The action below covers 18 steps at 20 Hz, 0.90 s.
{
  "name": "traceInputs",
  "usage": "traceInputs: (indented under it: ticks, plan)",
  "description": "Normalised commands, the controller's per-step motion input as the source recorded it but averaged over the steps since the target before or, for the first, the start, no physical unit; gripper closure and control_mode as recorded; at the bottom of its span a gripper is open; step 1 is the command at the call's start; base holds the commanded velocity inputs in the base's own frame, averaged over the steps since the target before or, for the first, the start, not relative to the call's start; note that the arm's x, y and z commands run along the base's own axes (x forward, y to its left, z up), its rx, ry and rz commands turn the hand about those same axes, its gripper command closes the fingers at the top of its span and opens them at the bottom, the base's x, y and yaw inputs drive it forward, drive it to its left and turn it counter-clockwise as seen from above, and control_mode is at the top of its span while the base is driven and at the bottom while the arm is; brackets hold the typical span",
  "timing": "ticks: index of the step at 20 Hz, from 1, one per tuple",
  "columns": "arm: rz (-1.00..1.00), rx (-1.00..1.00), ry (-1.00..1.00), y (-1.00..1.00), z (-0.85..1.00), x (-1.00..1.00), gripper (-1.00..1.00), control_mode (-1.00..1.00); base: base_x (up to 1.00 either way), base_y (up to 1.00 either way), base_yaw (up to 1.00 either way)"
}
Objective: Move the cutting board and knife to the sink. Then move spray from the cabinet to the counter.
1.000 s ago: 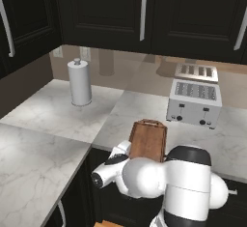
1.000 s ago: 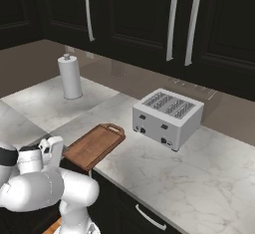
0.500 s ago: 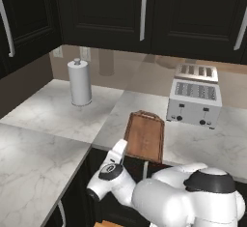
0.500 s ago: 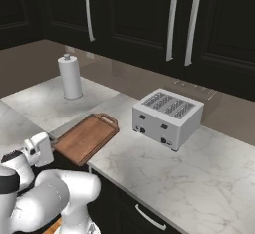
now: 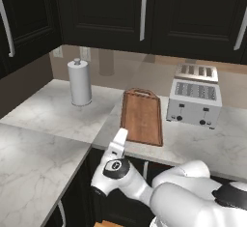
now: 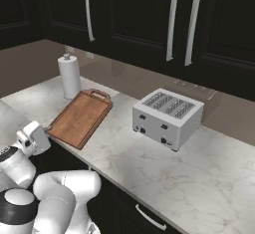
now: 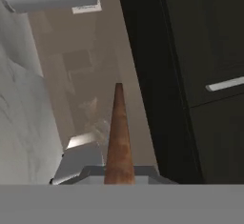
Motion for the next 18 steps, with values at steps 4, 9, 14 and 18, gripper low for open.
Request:
traceInputs:
  ticks: [4,9,14,18]
  plan:
    - [0.0,0.0,0.01,0.0,0.1,-0.01,1.0,-1.0,0.0,0.0,0.0]
    - [0.13,-0.11,-0.03,0.09,0.73,-0.28,1.0,-1.0,0.0,0.0,0.0]
    - [0.14,-0.19,0.06,0.1,0.65,-0.27,1.0,-1.0,0.0,0.0,0.0]
    - [0.06,-0.16,0.17,0.01,0.45,-0.1,1.0,-1.0,0.0,0.0,0.0]
